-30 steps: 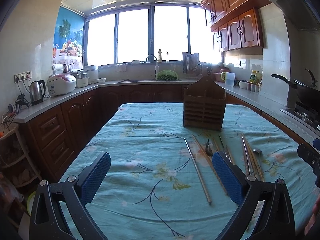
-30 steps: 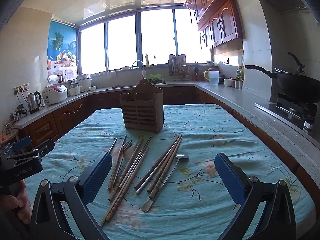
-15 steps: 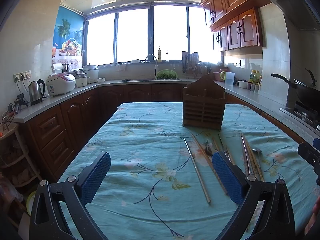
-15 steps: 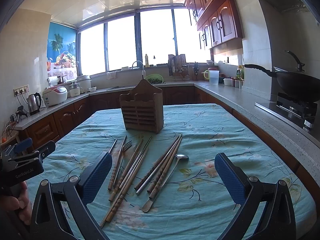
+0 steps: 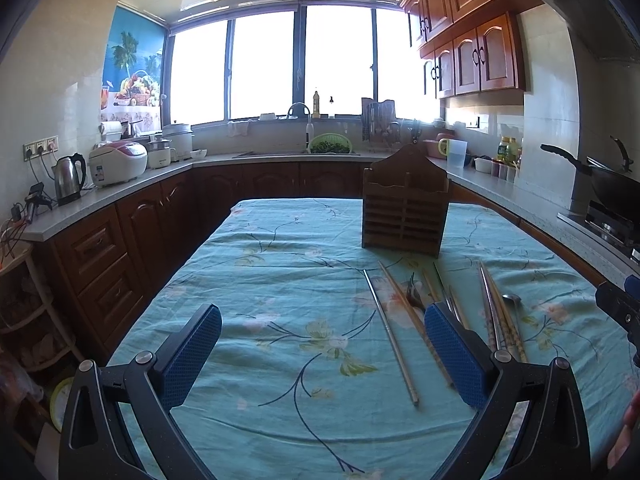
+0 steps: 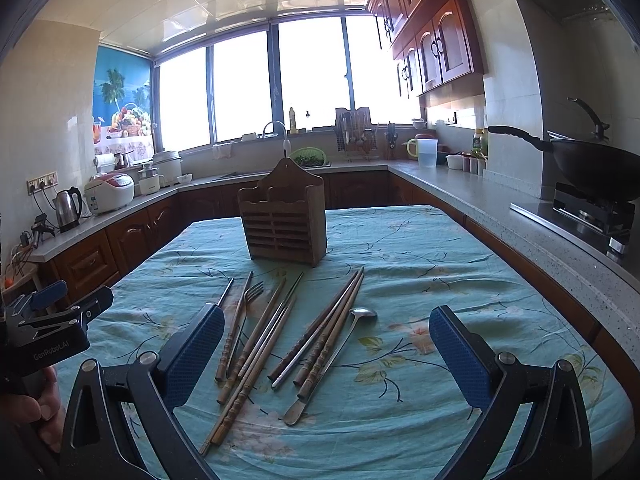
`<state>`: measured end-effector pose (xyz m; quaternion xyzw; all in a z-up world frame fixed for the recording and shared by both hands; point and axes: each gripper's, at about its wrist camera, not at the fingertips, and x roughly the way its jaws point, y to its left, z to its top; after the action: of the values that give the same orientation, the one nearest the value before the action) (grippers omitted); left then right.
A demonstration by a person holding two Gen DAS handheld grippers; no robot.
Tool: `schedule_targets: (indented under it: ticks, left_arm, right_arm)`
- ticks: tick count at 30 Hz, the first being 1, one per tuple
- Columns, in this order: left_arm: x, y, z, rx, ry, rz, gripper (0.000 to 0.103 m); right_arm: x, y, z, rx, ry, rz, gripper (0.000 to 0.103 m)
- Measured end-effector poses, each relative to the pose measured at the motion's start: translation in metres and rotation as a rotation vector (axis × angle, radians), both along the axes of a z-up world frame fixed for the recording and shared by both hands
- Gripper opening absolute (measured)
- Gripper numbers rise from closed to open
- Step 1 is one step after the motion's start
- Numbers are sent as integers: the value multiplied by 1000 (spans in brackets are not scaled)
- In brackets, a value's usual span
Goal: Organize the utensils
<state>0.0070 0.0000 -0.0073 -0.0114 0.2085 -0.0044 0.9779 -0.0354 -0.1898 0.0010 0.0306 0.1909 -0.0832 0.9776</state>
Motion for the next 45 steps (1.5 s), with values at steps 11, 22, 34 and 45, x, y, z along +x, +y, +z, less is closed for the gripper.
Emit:
schedule_targets:
  ticks: [11,22,34,45]
  left_arm:
    - [36,7,3,-57,131,-5,102]
    - [95,7,10,-129,279,-79,92]
    - [182,-41,9,-72,425,-263,63]
    - [254,-73,-24,58,528,-289,40]
  right_arm:
    - [15,-18,3,53,40,-15,103]
    - [54,-50,-12,177,175,-17,88]
    - [107,-75,-54,324,403,-21,45]
    - [136,-88,-72,402,495,-10,23]
